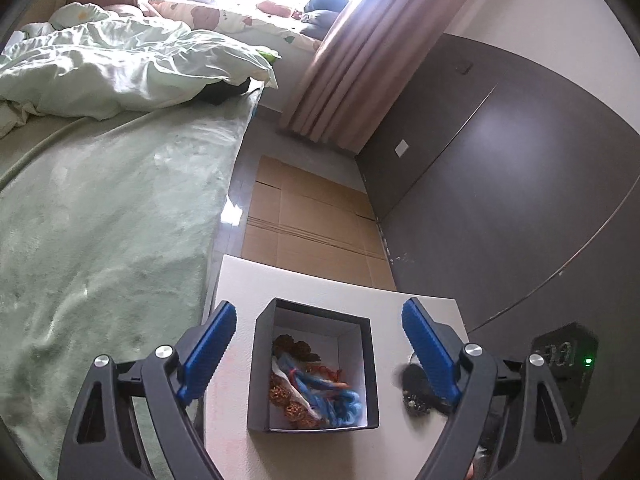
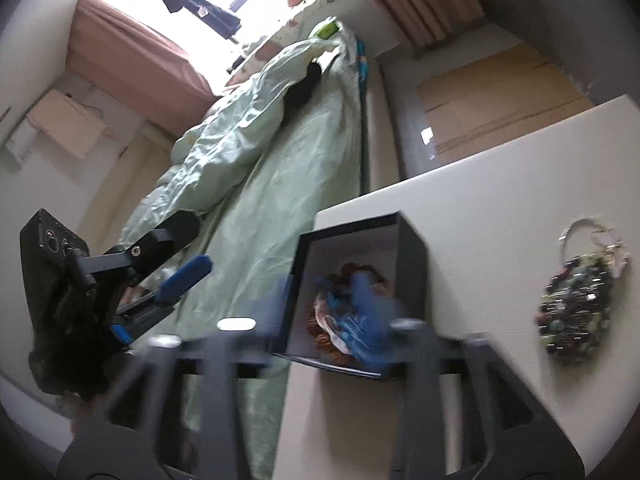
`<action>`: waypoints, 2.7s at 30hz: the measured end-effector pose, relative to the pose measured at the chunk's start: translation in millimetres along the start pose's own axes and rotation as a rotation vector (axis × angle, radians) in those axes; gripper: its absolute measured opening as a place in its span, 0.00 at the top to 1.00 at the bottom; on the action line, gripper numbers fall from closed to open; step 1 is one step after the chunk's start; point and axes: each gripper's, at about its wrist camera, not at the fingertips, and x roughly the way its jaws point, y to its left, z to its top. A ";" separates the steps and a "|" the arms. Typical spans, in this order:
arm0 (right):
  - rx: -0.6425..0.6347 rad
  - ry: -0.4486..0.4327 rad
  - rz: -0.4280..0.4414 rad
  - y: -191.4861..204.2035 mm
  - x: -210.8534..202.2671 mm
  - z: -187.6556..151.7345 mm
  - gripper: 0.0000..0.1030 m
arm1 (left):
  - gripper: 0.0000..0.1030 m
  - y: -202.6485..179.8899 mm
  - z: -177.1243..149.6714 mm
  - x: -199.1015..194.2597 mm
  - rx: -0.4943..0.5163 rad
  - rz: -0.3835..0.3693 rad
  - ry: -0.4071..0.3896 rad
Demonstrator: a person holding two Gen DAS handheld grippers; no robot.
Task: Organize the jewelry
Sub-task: 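Drop the red bracelet into the black box while the right tool drops the blue strand in, then move the left tool over the dark bead bracelet beside the keyring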
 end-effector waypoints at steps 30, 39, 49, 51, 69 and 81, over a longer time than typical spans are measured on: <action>0.145 -0.080 -0.259 -63.9 -95.1 3.1 0.08 | 0.08 -65.9 -50.4 14.7 0.156 0.012 0.072; 0.209 -0.072 -0.282 -85.3 -112.8 2.7 0.08 | 0.08 -86.3 -66.5 39.7 0.193 -0.005 0.118; 0.253 -0.055 -0.276 -111.6 -125.0 5.9 0.09 | 0.30 -110.7 -87.8 77.7 0.222 -0.043 0.198; 0.262 -0.046 -0.275 -116.9 -125.6 5.8 0.17 | 0.40 -115.4 -92.9 85.3 0.222 -0.059 0.224; 0.360 -0.035 -0.232 -145.9 -125.3 15.6 0.49 | 0.67 -117.1 -121.0 147.7 0.084 -0.078 0.395; 0.356 -0.012 -0.237 -143.2 -110.6 18.6 0.53 | 0.94 -117.3 -112.2 148.9 0.085 -0.097 0.346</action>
